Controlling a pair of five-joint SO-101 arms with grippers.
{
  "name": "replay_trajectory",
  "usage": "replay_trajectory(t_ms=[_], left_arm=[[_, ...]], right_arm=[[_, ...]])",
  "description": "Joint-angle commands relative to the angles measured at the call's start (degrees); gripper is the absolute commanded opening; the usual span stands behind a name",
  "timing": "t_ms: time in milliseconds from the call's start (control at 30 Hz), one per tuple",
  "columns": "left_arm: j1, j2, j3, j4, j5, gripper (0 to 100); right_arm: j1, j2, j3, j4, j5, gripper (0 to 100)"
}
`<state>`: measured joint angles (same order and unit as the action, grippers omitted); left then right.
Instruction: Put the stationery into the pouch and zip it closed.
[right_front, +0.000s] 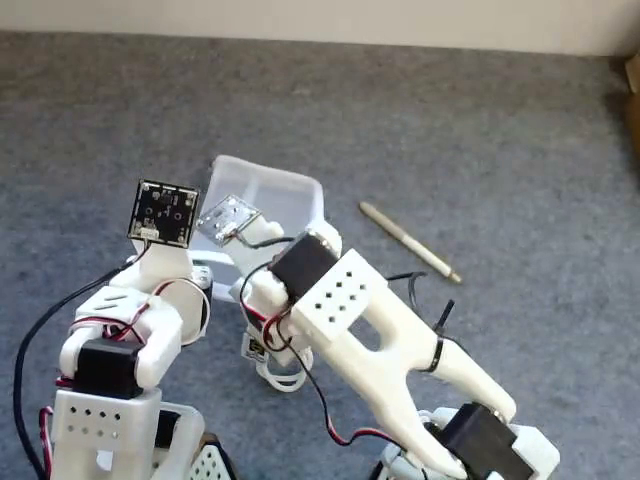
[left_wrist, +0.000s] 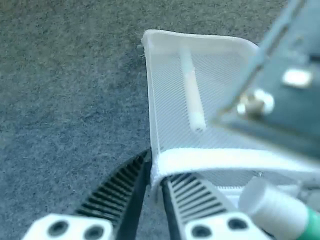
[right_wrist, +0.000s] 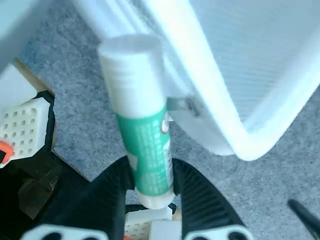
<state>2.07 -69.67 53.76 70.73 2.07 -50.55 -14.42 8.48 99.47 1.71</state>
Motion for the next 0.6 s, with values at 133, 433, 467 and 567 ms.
replay_trajectory(t_ms=[133,433,467,567], left_arm=[[1.2,-1.5,-0.7,0.4,-0.4,1],[0.9,-1.5,-0.7,0.3,-0.4,1],[0.8,-1.5,-0.7,0.2,-0.4,1],[0.8,-1.5,-0.8,0.1,-0.4,1]], right_arm=[[5.4,1.8,-3.9,-2.3,-0.6,0.9],[5.1,1.3,-8.0,1.0,-0.9,0.9],[5.0,1.2,-9.0,1.7,-0.9,0.8],[4.8,-1.6,-11.1,1.7,-0.9,0.5]])
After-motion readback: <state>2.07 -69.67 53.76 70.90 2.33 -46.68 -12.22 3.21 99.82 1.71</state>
